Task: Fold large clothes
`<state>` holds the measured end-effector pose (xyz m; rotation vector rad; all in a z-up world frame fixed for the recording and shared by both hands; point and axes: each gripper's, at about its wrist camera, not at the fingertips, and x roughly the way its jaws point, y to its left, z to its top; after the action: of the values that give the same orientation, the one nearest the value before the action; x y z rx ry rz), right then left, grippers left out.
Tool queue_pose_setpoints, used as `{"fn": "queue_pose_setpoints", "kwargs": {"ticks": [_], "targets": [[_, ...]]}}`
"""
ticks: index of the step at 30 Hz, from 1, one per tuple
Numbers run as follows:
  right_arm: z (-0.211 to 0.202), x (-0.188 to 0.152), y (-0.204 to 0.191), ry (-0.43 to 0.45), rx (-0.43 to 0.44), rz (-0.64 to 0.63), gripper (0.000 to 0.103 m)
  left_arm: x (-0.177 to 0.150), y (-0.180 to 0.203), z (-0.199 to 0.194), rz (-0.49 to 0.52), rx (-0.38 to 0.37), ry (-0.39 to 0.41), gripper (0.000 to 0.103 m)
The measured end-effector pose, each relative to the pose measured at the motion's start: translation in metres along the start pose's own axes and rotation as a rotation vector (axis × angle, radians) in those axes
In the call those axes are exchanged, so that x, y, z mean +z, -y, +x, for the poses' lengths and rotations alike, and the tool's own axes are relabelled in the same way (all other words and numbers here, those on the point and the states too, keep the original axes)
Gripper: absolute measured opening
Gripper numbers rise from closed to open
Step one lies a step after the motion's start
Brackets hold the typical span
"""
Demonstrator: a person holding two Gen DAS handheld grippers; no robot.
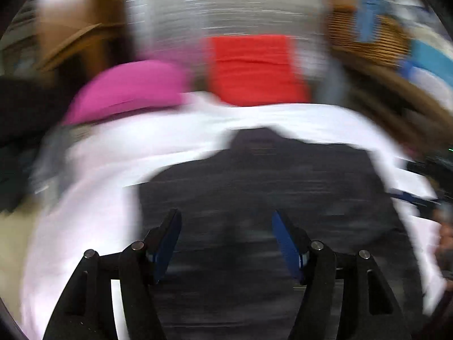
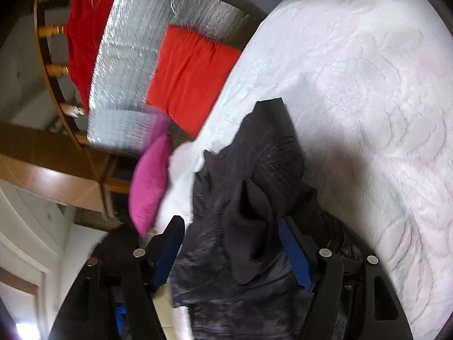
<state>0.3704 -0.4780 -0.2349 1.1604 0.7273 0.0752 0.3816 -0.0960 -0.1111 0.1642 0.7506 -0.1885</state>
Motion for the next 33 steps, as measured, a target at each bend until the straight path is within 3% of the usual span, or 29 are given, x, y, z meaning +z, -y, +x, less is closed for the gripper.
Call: {"fn": "queue_pose_setpoints", "kwargs": {"ticks": [3,7,12,15,16,20,28,31,33], "targets": [[0.017,0.002,0.003,-0.022,-0.032,-0.022,0.073,-0.012,-0.054,0.015,-0.167,0.099,-0.019,0.067],[0.035,-0.001,-0.002,-0.023,-0.133,-0.086,0.073,-0.03,-0.077,0.036,-0.292,0.103,-0.03,0.067],[0.044,-0.011,-0.017,-0.013,-0.235,-0.209,0.07,-0.04,-0.074,0.069,-0.268,0.086,-0.092,0.067],[0.043,-0.017,-0.025,0.011,-0.307,-0.287,0.049,-0.041,-0.059,0.086,-0.196,-0.016,-0.158,0.067],[0.043,-0.017,-0.027,0.021,-0.326,-0.305,0.044,-0.043,-0.054,0.092,-0.179,-0.015,-0.18,0.067],[0.031,-0.015,-0.027,0.049,-0.287,-0.31,0.041,-0.051,-0.029,0.097,-0.031,0.045,-0.195,0.067],[0.012,-0.014,-0.02,-0.029,-0.138,-0.252,0.043,-0.057,-0.031,0.094,-0.011,-0.007,-0.21,0.067],[0.001,-0.015,-0.021,-0.034,-0.11,-0.227,0.065,-0.059,-0.034,0.095,0.003,-0.015,-0.211,0.067],[-0.005,-0.018,-0.024,-0.004,-0.061,-0.229,0.067,-0.06,-0.036,0.095,-0.001,-0.026,-0.214,0.067]]}}
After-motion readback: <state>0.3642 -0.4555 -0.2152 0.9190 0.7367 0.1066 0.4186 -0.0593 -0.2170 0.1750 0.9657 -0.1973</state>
